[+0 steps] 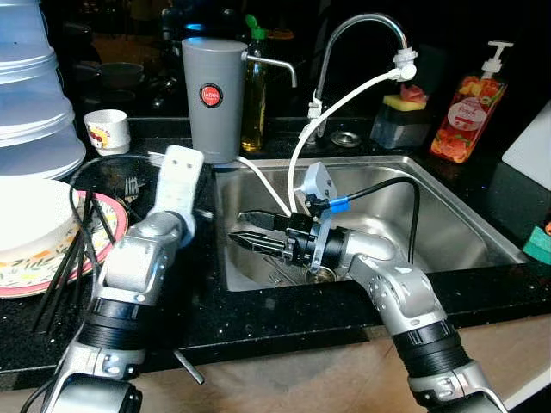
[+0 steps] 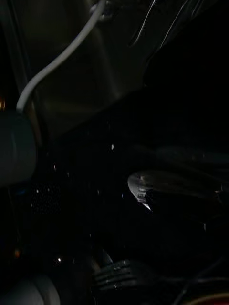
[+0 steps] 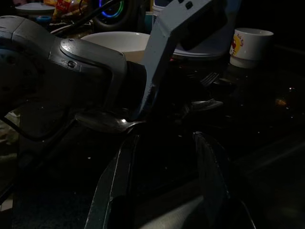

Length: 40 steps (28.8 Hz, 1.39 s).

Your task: Kitchen organization

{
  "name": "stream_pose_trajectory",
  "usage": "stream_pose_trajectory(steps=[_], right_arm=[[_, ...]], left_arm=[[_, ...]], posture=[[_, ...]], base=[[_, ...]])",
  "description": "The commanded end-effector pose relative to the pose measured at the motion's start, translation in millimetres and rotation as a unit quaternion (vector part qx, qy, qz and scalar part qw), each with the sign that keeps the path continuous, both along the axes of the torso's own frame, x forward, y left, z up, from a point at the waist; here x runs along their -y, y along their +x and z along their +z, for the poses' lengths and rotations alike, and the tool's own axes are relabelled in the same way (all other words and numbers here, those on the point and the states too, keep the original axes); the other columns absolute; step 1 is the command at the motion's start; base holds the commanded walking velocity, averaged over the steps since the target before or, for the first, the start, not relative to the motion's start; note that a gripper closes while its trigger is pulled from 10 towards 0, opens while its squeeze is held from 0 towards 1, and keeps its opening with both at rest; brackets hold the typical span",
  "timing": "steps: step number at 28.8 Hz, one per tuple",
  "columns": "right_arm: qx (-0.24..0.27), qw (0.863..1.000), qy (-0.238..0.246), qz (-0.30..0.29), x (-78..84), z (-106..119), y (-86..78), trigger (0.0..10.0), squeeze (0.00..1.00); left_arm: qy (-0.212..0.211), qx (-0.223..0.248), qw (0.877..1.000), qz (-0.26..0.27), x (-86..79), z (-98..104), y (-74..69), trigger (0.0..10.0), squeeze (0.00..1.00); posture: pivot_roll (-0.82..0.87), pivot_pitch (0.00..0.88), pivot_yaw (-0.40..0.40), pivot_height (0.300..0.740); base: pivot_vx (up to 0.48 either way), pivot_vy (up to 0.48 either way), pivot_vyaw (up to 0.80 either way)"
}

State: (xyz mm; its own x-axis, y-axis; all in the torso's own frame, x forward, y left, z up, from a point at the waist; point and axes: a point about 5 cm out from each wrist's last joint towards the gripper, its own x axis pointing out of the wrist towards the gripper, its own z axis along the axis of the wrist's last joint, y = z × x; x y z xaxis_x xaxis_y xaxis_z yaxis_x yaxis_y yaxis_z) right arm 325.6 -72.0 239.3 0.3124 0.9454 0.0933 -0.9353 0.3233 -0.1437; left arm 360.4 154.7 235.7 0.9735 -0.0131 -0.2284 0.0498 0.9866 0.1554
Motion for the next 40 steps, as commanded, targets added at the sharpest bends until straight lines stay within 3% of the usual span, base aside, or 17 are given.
stream_pose_trajectory(steps=[1,8,10,13,24,25,26,27,28,30,31,35,36,37,40], right_arm=[[0.002,1.000,-0.007,0.007,-1.4,0,-2.8,10.0,0.00],[0.002,1.000,-0.009,0.007,-0.8,1,-2.4,10.0,0.00],[0.001,1.000,-0.011,0.007,-0.4,1,-1.7,10.0,0.00],[0.001,1.000,-0.012,0.007,-0.2,1,-1.4,10.0,0.00],[0.002,1.000,-0.012,0.011,-0.8,1,-1.2,10.0,0.00],[0.004,1.000,-0.010,0.015,-1.0,2,-1.9,10.0,0.00],[0.009,1.000,-0.008,0.021,-1.3,3,-3.4,10.0,0.00],[0.013,0.999,-0.002,0.034,-1.7,4,-6.0,10.0,0.00],[0.015,0.998,0.009,0.054,-2.2,5,-10.2,10.0,0.00],[0.022,0.996,0.023,0.087,-2.4,8,-18.4,10.0,0.00],[0.023,0.995,0.021,0.091,-2.7,8,-19.9,10.0,0.00],[0.023,0.996,0.013,0.088,-3.6,6,-20.0,10.0,0.00],[0.023,0.996,0.011,0.084,-3.6,6,-19.2,10.0,0.00],[0.023,0.996,0.009,0.082,-3.6,5,-18.6,10.0,0.00],[0.023,0.997,0.008,0.078,-3.5,5,-17.3,10.0,0.00]], left_arm=[[-0.003,0.006,1.000,0.010,-1.4,4,-0.5,10.0,0.00],[-0.008,-0.023,1.000,0.014,-1.8,0,-2.7,10.0,0.00],[-0.002,-0.059,0.998,0.008,-1.6,-9,-5.7,10.0,0.00],[0.000,-0.073,0.997,0.006,-1.6,-12,-6.8,10.0,0.00],[0.008,-0.093,0.996,0.008,-5.5,-15,-8.0,10.0,0.00],[0.008,-0.092,0.996,0.009,-5.8,-14,-8.0,4.4,0.00],[0.009,-0.091,0.996,0.009,-6.1,-14,-7.9,3.6,0.00],[0.011,-0.090,0.996,0.010,-6.3,-14,-7.8,4.9,0.00],[0.012,-0.090,0.996,0.010,-6.4,-13,-7.7,4.9,0.00],[0.015,-0.090,0.996,0.010,-6.7,-13,-7.5,8.8,0.00],[0.016,-0.090,0.996,0.010,-6.7,-13,-7.6,10.0,0.00],[0.016,-0.091,0.996,0.009,-6.6,-13,-7.9,10.0,0.00],[0.015,-0.091,0.996,0.008,-6.4,-13,-8.1,3.4,0.00],[0.014,-0.090,0.996,0.007,-6.2,-13,-8.2,0.0,0.00],[0.012,-0.087,0.996,0.007,-6.3,-13,-8.3,0.0,0.00]], posture=[[-0.03,0.038,-0.037,0.740],[-0.03,0.045,-0.039,0.740],[-0.03,0.050,-0.043,0.740],[-0.03,0.050,-0.044,0.740],[-0.03,0.053,-0.047,0.740],[-0.03,0.053,-0.047,0.740],[-0.03,0.053,-0.047,0.740],[-0.03,0.053,-0.047,0.740],[-0.03,0.053,-0.047,0.740],[-0.03,0.058,-0.046,0.740],[-0.03,0.058,-0.046,0.740],[-0.03,0.058,-0.046,0.740],[-0.03,0.058,-0.046,0.740],[-0.03,0.058,-0.046,0.740],[-0.03,0.057,-0.044,0.740]], base=[[0.000,0.000,0.00],[0.000,0.000,0.00],[0.000,0.000,0.00],[0.000,0.000,0.00],[0.000,0.000,0.00],[0.000,0.000,0.00],[0.000,0.000,0.00],[0.000,0.000,0.00],[0.000,0.000,0.00],[0.000,0.000,0.00],[0.000,0.000,0.00],[0.000,0.000,0.00],[0.000,0.000,0.00],[0.000,0.000,0.00],[0.000,0.000,0.00]])
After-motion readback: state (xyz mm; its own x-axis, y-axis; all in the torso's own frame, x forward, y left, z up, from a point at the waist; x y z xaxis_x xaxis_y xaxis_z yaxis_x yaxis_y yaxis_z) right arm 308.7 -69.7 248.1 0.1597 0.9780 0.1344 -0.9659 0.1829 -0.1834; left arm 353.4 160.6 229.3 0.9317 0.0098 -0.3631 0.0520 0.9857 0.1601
